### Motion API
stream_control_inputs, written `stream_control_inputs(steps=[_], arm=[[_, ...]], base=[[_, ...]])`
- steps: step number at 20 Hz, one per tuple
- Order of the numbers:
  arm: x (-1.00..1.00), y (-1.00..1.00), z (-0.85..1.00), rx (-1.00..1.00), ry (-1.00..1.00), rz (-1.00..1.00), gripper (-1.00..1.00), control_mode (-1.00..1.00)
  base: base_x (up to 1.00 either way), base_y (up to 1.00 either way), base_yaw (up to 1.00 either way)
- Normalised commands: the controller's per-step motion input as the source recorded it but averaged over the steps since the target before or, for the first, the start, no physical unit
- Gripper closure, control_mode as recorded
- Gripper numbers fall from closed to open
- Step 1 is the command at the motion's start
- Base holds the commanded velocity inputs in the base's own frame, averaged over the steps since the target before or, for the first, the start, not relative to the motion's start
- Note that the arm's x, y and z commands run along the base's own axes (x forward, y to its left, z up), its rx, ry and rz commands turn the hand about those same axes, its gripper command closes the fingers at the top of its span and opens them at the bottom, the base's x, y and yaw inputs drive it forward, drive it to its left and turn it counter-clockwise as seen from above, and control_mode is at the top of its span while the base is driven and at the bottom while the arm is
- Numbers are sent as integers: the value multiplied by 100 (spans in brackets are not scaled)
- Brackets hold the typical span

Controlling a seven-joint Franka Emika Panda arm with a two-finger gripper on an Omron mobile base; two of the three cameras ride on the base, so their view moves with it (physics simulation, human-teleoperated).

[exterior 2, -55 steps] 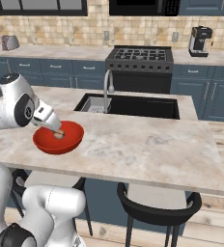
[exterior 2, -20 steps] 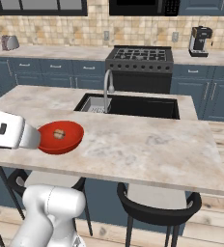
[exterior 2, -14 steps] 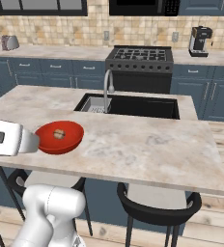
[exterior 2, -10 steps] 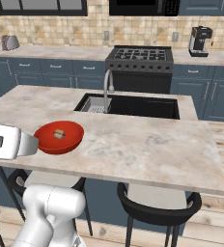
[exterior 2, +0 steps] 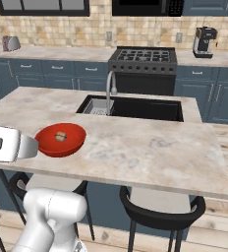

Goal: Retrieve the tangerine and pear from the fridge and place them into the bowl on the dining table.

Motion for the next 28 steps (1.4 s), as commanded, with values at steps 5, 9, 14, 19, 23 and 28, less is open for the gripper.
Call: stream_control_inputs(steps=[5,9,14,19,23,28], arm=[[0,0,0,0,0,0,-100,100],[0,0,0,0,0,0,-100,100],[0,0,0,0,0,0,-100,100],[0,0,0,0,0,0,-100,100],[0,0,0,0,0,0,-100,100],[0,0,0,0,0,0,-100,100]], base=[[-48,13,14],[-76,6,18],[-46,26,22],[4,72,34],[49,88,39],[79,89,39]])
